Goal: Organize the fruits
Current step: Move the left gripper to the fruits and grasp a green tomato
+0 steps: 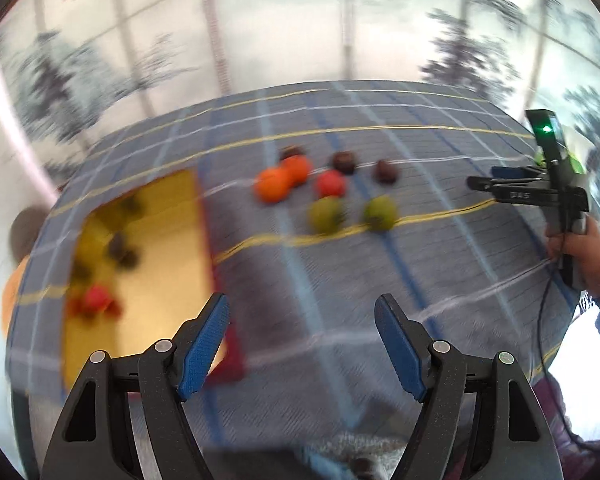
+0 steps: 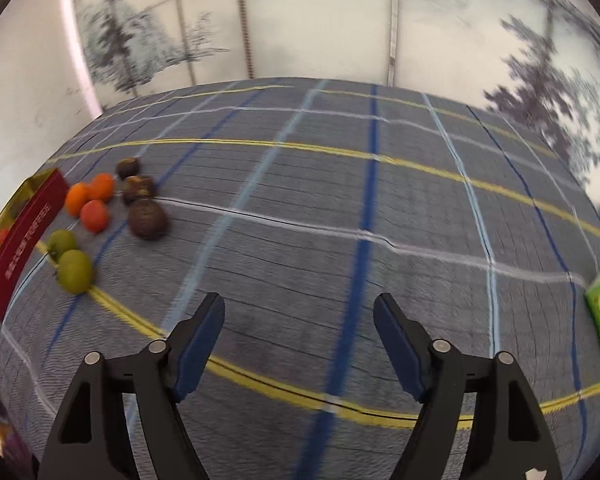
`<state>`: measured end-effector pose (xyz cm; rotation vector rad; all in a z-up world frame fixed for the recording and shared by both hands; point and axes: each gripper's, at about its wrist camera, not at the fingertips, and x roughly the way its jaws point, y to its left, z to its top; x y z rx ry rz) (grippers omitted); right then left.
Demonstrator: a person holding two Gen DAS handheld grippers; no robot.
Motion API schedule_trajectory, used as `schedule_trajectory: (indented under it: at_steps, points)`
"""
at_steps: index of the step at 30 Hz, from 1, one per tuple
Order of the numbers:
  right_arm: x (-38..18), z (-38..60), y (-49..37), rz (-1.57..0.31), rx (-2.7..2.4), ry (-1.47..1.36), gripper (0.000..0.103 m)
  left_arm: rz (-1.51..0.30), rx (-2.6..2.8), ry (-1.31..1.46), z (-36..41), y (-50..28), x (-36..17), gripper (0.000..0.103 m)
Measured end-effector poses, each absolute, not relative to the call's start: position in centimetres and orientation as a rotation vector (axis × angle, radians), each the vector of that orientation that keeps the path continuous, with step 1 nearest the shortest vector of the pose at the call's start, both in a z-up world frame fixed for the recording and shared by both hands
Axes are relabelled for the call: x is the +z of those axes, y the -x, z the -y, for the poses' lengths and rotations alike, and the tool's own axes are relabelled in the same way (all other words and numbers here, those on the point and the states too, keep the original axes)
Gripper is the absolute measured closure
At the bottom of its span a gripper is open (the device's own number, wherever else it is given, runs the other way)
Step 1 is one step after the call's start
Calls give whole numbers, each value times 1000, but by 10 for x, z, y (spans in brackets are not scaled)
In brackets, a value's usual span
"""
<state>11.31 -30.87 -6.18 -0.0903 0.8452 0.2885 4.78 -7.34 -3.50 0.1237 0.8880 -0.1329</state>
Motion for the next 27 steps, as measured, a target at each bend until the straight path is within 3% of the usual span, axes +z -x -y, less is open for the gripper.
schedule_trajectory:
  at_steps: [6,9,14,21,23,25,27]
  points:
    - [-64,329,-115,-845,343,-10,17,-922,-205,-122,99,-111,-52,28]
    - [-63,331,-108,-837,365,-11,11,-984,-172,16,82,-145,-61,28]
    - [-62,326,-105,-826,400,-21,8,-1006,-115,207,54,-169,-70,28]
    - [-59,328,-103,-815,431,-42,8,-1037,-77,145,73,-185,-91,31]
    - [-59,328,-104,-816,437,-44,8,-1061,-82,153,77,-189,-101,42]
    - [-59,328,-104,-816,442,-44,8,-1047,-68,116,82,-188,-107,61]
    - [-59,328,-104,-817,445,-46,8,-1038,-68,64,90,-187,-109,66]
